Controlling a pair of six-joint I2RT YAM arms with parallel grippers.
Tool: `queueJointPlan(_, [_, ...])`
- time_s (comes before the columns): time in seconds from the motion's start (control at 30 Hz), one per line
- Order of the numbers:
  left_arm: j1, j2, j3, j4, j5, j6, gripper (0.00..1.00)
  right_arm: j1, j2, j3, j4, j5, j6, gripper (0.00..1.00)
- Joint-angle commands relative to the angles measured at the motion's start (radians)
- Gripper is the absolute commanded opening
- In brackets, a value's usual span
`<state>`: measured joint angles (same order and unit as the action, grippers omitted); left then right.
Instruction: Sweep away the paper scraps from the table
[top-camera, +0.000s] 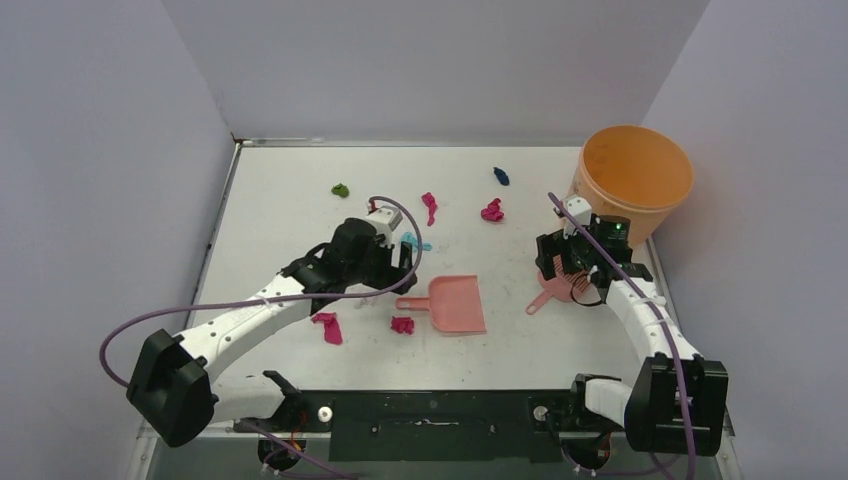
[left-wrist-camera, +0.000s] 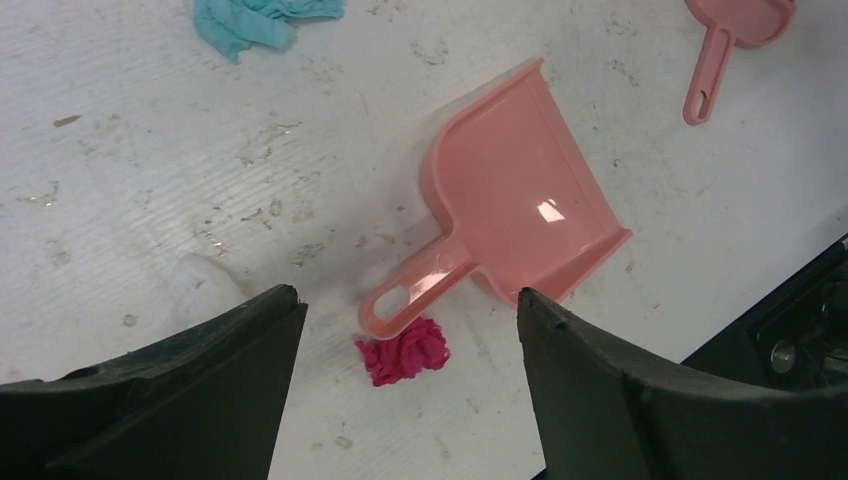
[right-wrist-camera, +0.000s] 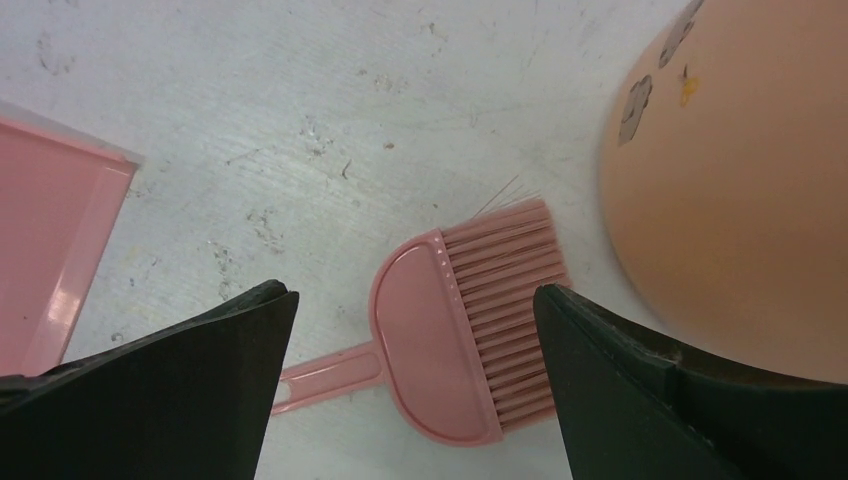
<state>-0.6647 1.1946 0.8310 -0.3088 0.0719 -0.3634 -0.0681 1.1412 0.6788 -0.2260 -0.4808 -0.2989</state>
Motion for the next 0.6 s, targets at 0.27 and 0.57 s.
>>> queueJointPlan(0.27, [-0.292, 0.258, 0.153, 0.029, -0.228, -0.082, 0.87, 0.058, 0.186, 0.095, -0.052, 0.154, -0.055, 0.74])
queueJointPlan(0.57, [-0.386, 0.275, 0.084, 0.113, -0.28, -0.185, 0.86, 0.123, 0.294, 0.111, -0.058, 0.2, -0.056, 0.72])
